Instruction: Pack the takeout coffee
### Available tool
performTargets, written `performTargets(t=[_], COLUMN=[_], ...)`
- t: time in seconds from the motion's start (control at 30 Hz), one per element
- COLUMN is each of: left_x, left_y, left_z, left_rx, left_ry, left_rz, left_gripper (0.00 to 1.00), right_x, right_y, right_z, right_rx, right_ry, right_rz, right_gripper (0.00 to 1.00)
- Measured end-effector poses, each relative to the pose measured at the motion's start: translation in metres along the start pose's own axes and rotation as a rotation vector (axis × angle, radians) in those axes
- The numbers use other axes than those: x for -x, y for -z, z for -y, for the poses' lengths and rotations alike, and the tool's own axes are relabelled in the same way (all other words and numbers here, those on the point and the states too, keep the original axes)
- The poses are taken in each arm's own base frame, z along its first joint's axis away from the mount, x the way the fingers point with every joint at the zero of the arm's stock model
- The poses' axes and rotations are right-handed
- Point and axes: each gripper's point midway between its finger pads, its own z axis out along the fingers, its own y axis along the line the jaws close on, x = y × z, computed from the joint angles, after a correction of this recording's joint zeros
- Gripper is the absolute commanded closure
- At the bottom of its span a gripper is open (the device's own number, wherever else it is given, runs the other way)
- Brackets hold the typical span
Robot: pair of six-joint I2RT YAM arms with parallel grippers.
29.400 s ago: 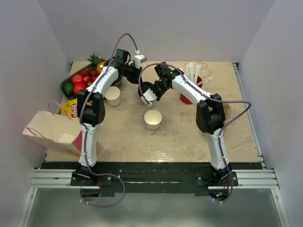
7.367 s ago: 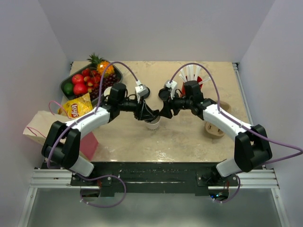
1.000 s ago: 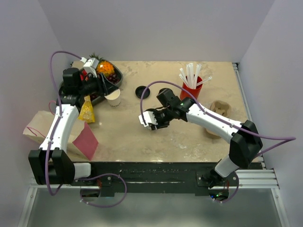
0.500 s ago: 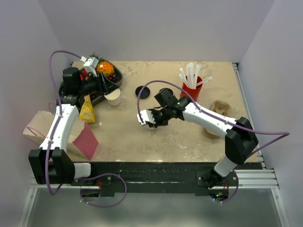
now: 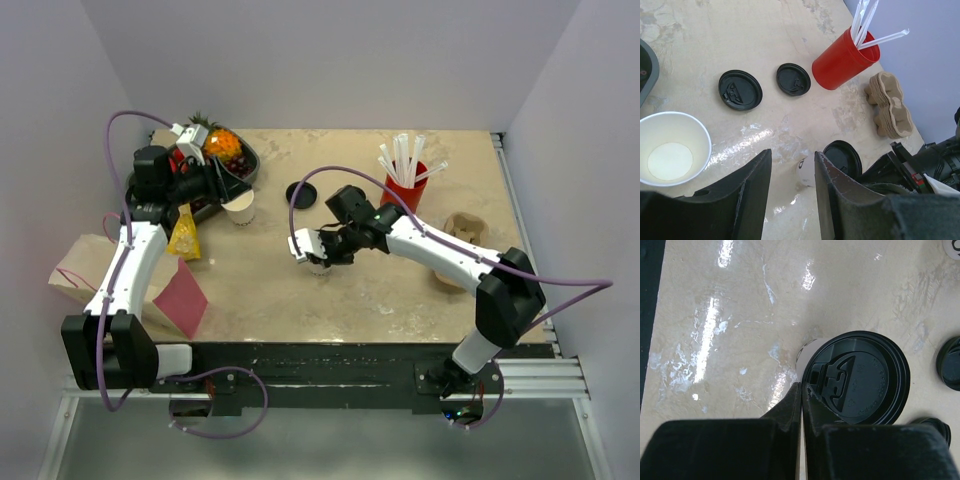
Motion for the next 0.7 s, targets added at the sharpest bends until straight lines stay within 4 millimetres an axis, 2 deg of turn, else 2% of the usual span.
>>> performTargets(t=[0.47,0.57,0.7], left_x=[-0.006,-0.009,-0.016], left_y=[-0.001,-0.001,0.002], left_z=[0.001,0.001,0.005], left_rx=[-0.021,-0.031,-0.061], left_ry=[-0.014,-0.029,-0.073], left_rz=[-0.011,-0.018,-0.027], left_gripper=[0.54,0.53,0.53], right_x=[0.021,0.035,0.069], right_y=[0.012,0.023,0.048], right_z=[0.015,0.024,0.042], right_rx=[-0.046,-0.065,-0.08], right_ry=[-0.064,-0.084,-0.141], right_rz=[0.041,0.068,0.185], right_gripper=[1.0,1.0,1.0])
